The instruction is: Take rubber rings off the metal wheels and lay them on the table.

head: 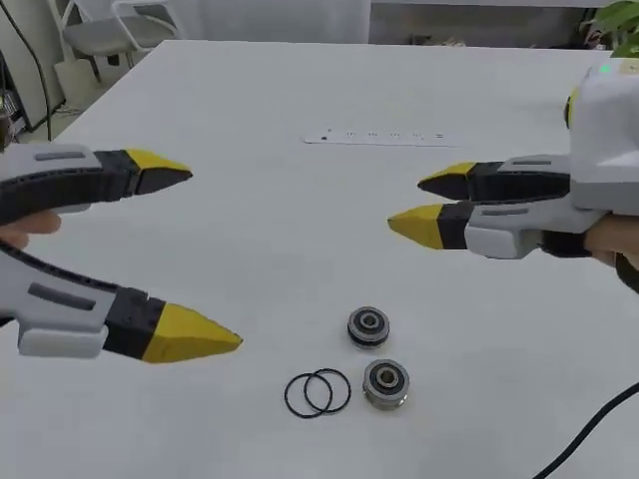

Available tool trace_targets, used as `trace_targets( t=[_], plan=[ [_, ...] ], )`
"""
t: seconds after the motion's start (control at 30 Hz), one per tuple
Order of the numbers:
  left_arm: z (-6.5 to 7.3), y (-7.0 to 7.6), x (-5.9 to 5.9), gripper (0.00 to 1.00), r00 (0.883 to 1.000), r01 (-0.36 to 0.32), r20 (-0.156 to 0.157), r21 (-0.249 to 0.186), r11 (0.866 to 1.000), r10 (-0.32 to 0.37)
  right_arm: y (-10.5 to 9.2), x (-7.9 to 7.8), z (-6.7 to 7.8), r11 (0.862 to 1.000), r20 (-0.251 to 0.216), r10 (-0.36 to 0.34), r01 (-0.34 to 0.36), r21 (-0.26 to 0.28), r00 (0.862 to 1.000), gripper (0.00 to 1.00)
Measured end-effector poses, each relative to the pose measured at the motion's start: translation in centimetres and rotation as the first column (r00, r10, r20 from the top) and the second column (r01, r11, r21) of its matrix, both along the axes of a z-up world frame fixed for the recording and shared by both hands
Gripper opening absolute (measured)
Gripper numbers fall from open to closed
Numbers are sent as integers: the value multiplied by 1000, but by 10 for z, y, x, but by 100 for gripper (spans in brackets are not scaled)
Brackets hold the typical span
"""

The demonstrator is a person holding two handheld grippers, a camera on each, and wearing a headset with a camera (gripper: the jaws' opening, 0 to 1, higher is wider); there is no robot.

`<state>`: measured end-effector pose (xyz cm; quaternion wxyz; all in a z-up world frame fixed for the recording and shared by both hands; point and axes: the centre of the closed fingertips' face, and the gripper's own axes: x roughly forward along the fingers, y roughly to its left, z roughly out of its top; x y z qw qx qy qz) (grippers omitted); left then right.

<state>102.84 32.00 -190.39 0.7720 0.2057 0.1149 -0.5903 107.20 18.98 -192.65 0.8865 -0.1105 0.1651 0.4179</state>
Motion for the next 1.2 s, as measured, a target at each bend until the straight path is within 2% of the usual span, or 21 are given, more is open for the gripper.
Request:
trace_targets(
  t=[0.17,0.23,0.27,0.33,0.4,0.47,0.53,0.63,0.73,0.77,0.83,0.9,0.97,1.07,1.1,1.17,1.2],
  plan=[
    [4,-14,11,89,999,39,1,-2,999,-39,1,-3,-3,998,-6,55,-54,15,998,32],
    [5,-20,16,88,999,38,16,-8,999,-38,2,-2,-5,998,-6,65,-65,15,998,32],
    [8,-27,22,88,999,39,22,-26,999,-39,2,-1,-8,997,-1,72,-72,16,997,31],
    [9,-37,26,88,998,57,15,-50,997,-56,2,5,-10,998,11,55,-56,19,998,29],
    [7,-45,34,87,998,58,15,-59,997,-57,1,8,-12,998,28,56,-57,28,998,24],
    [2,-53,41,86,998,56,9,-60,997,-56,1,11,-14,997,30,52,-53,49,998,23],
    [-2,-60,47,86,998,56,14,-63,996,-55,-1,13,-19,997,16,46,-47,68,999,26],
    [-7,-71,52,82,998,59,5,-94,994,-59,-5,15,-31,996,2,37,-37,78,999,26],
    [-18,-80,55,80,998,52,-13,-96,994,-53,-9,16,-43,995,-27,15,-12,104,1000,29],
    [-25,-83,55,80,998,52,-21,-87,995,-54,-11,15,-51,995,-48,10,-5,96,999,30],
    [-36,-89,52,80,997,64,-33,-74,995,-67,-16,12,-69,998,-125,-12,20,65,992,31],
    [-45,-95,51,80,996,73,-39,-73,995,-76,-15,13,-74,998,-103,-2,9,66,995,33],
    [-53,-100,51,78,997,65,-43,-76,995,-68,-14,10,-80,997,-130,6,3,73,992,34],
    [-68,-104,48,77,997,45,-61,-76,996,-50,-13,4,-95,1000,-149,20,-17,21,989,33],
    [-70,-104,47,77,997,42,-65,-77,996,-47,-11,2,-98,999,-161,26,-23,22,987,32],
    [-80,-104,43,75,994,30,-99,-79,996,-37,-9,-5,-108,999,-190,47,-45,13,981,32],
    [-87,-104,40,73,993,40,-108,-64,997,-47,-9,-5,-112,999,-197,48,-49,2,979,32]
  ],
)
